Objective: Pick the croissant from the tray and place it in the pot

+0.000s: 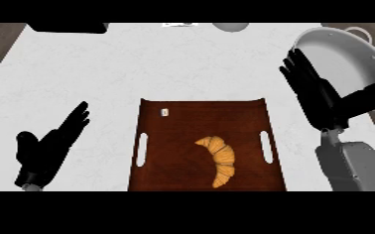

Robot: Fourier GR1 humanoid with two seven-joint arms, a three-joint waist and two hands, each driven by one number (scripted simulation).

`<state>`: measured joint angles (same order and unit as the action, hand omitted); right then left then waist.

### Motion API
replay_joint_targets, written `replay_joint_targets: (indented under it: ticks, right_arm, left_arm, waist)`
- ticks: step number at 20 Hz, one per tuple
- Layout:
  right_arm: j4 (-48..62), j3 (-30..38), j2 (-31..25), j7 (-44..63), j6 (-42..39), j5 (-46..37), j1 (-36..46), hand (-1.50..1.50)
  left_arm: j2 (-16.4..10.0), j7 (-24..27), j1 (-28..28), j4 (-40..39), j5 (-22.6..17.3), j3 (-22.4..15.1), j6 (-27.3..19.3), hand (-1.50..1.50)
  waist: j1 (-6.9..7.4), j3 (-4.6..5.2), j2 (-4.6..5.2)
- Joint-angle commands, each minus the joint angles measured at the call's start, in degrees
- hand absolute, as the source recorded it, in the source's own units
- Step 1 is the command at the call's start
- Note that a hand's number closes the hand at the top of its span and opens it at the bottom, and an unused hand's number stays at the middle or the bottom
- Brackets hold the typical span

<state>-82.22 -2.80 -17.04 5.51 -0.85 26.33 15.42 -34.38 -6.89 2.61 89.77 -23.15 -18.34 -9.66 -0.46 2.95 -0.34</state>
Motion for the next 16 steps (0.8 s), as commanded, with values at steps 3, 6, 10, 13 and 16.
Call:
replay_joint_targets:
  ticks: [3, 6, 10, 13, 16]
  right_arm:
    - [-2.49, -4.55, -2.55, 3.97, 6.47, -9.39, -8.08, 1.5]
    - [-1.15, -7.32, -3.93, 4.44, 11.07, -16.2, -15.98, 1.5]
    - [-6.28, -8.92, -13.94, -8.74, 22.33, -38.89, -14.77, -1.5]
    - [-12.21, -12.07, -8.8, -14.22, 31.05, -43.81, -24.93, -1.5]
    - [-19.13, -16.02, -7.66, -14.42, 34.28, -48.02, -34.38, -1.5]
  left_arm:
    - [-2.23, 1.79, -0.74, -0.27, 2.74, 5.2, -4.29, 0.0]
    - [-3.04, 6.91, 0.22, -4.44, 8.03, 7.78, -9.75, 0.0]
    - [-2.05, 3.95, 0.97, -4.37, 5.88, 7.48, -9.78, 0.0]
    - [-2.32, 4.94, 2.55, -2.87, 6.68, 8.11, -10.54, 0.0]
    - [-1.05, 4.95, 0.18, -3.81, 7.98, 7.76, -9.93, 0.0]
  waist:
    - [-0.26, -2.87, -0.07]
    - [-0.87, -2.76, -0.04]
    - [-2.82, -2.61, -0.97]
    - [-1.87, -2.93, -0.49]
    - [-1.11, -2.91, 0.04]
